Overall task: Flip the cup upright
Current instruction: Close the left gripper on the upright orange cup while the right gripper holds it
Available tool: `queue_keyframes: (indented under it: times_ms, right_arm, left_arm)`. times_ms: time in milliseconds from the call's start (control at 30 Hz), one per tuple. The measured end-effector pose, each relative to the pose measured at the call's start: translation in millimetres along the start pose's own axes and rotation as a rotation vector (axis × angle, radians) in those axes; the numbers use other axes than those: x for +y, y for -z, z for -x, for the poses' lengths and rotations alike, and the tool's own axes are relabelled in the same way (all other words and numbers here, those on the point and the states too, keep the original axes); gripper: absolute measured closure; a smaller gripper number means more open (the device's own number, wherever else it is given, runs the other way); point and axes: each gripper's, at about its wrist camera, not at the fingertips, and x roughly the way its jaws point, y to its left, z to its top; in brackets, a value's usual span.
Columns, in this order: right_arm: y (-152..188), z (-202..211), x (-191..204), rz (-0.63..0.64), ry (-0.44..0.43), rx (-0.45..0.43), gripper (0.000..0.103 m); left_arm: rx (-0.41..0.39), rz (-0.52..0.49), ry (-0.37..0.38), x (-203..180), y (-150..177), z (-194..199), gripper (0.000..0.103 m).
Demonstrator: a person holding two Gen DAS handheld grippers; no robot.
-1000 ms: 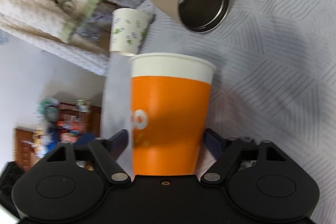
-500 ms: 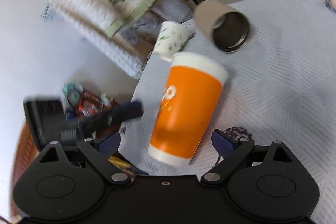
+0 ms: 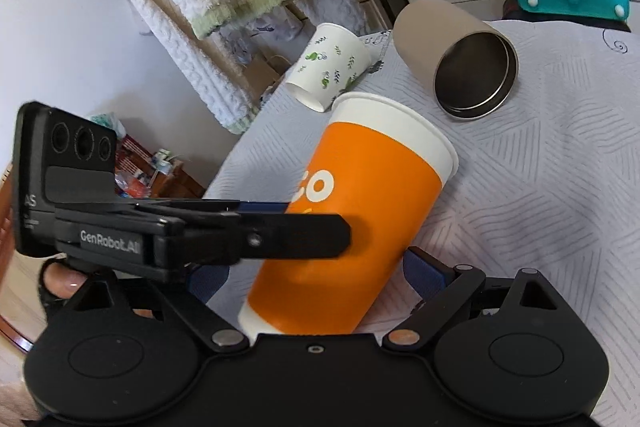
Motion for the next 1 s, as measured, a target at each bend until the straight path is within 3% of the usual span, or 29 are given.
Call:
queue_keyframes:
  times_ms: [67, 233, 467, 567, 700, 900, 1000]
  right_arm:
    - [1.5, -4.1, -0.6, 0.008, 0.024, 0.006, 0.016]
    - [8.0, 3.2, -7.8, 0.013, -0.019, -0.013, 0.019]
    - [23.9, 25.9, 0.3, 0.129, -0.013, -0.124, 0.021]
    - [35.2, 35.5, 7.9, 0.224, 0.047, -0.216, 0.022]
    - [55.9, 41.2, 23.2, 0.413, 0.192, -0.346, 0.023]
    - [50.2, 40.8, 11.8, 0.419, 0.247, -0.406, 0.025]
    - [47.1, 35.2, 13.6, 0.480, 0.334, -0.464, 0.028]
  left_arm:
    - [0.007, -0.017, -0.006, -4.5, 2.6, -6.5, 0.030]
    - [0.007, -0.028, 0.002, -11.4, 4.5, -11.7, 0.031]
    - [-0.099, -0.159, -0.002, -35.9, 11.6, 2.4, 0.032]
    - [-0.131, -0.200, 0.030, -42.8, 9.3, 4.3, 0.032]
    - [-0.170, -0.276, 0.060, -52.9, 6.2, 7.9, 0.032]
    - [-0.244, -0.343, 0.047, -65.3, 4.9, 1.7, 0.032]
    - [-0.269, -0.368, 0.064, -68.7, 4.1, -0.4, 0.033]
